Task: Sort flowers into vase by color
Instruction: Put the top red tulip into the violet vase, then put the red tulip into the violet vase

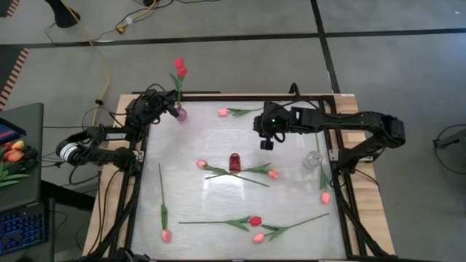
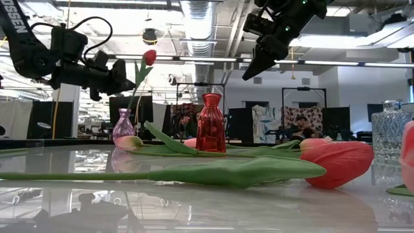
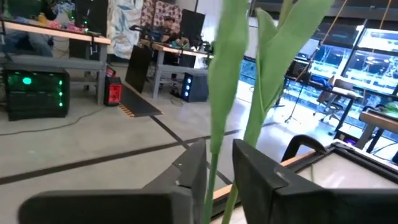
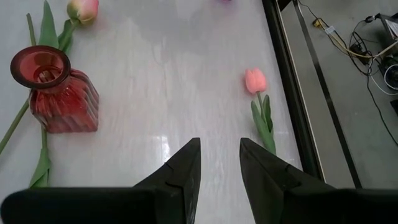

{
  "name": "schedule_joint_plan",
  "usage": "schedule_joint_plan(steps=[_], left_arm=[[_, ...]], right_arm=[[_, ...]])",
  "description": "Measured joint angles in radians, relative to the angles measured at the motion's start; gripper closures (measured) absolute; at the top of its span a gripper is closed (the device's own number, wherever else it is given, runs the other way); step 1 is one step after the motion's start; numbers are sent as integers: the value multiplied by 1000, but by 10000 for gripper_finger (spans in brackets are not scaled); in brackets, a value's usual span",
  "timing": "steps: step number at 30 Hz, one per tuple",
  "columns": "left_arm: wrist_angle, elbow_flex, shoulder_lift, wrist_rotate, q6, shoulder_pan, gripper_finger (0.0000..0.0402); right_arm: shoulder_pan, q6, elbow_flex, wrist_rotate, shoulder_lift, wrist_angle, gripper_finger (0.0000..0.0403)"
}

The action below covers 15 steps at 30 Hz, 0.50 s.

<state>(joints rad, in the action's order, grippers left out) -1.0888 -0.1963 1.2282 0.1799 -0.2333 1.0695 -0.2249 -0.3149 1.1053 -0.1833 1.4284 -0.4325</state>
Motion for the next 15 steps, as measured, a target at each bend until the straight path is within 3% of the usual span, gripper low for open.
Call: schedule_joint_plan(steps=[8,15], left_arm=[[93,0,-31,-1,-8,0,281],[258,1,-198,-1,20,0,274]], right_arm=[[0,-2,0,0,0,-1,266],[0,-9,0,0,0,0,266]])
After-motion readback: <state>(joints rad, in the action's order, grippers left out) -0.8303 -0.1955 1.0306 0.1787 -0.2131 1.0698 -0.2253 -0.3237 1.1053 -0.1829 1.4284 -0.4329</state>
